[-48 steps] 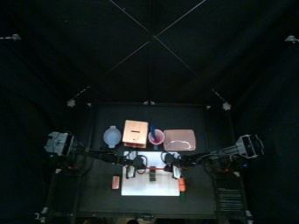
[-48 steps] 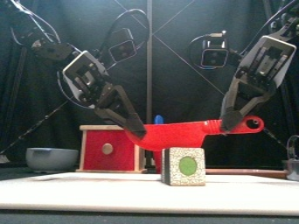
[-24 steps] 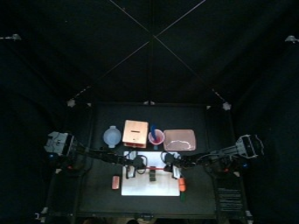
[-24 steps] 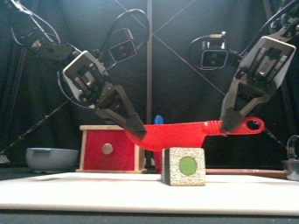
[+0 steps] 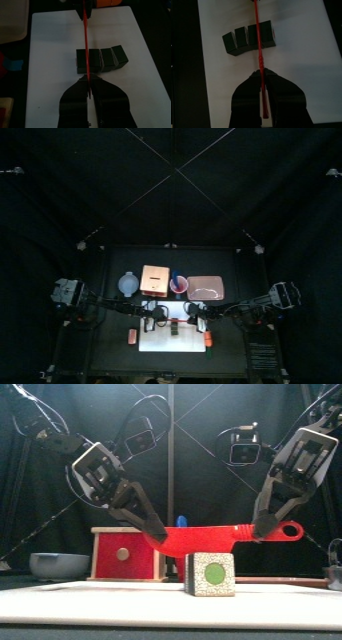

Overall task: Place sushi on board then cut the sushi with the knife then place the pieces on the plate
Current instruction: Cut the sushi into 4 pieces

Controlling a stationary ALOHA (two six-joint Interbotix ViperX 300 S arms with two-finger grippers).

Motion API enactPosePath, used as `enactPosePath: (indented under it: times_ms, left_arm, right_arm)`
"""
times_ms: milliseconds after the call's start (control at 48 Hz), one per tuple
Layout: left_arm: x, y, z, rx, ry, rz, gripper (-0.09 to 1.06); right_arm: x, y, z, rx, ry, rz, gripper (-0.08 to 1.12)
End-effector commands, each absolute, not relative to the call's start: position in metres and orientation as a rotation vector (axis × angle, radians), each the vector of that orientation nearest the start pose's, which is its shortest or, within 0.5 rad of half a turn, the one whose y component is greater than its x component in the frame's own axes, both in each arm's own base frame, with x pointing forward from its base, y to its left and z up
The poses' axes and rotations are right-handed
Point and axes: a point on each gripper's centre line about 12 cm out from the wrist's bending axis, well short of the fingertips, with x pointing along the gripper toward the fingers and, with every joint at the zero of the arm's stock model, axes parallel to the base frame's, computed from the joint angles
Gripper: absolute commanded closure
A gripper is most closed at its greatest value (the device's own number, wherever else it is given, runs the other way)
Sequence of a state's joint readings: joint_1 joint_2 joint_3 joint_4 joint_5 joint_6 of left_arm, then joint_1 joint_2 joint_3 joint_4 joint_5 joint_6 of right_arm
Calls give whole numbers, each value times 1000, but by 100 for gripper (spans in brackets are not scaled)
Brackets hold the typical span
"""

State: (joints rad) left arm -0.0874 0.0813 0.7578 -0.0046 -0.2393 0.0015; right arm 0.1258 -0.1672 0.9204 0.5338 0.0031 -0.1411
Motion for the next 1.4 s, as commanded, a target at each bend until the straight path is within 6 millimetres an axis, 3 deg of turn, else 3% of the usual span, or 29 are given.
enactPosePath:
  times_ms: [21, 833, 1396]
  left_arm:
    - [389, -33, 142, 21, 560, -80, 59]
    - [389, -35, 126, 26, 610, -84, 59]
    - [387, -33, 115, 36, 676, -84, 59]
  right_arm:
    - [314, 40, 153, 332, 745, -25, 69]
    - [320, 40, 145, 321, 769, -30, 69]
    - [331, 40, 130, 263, 883, 5, 69]
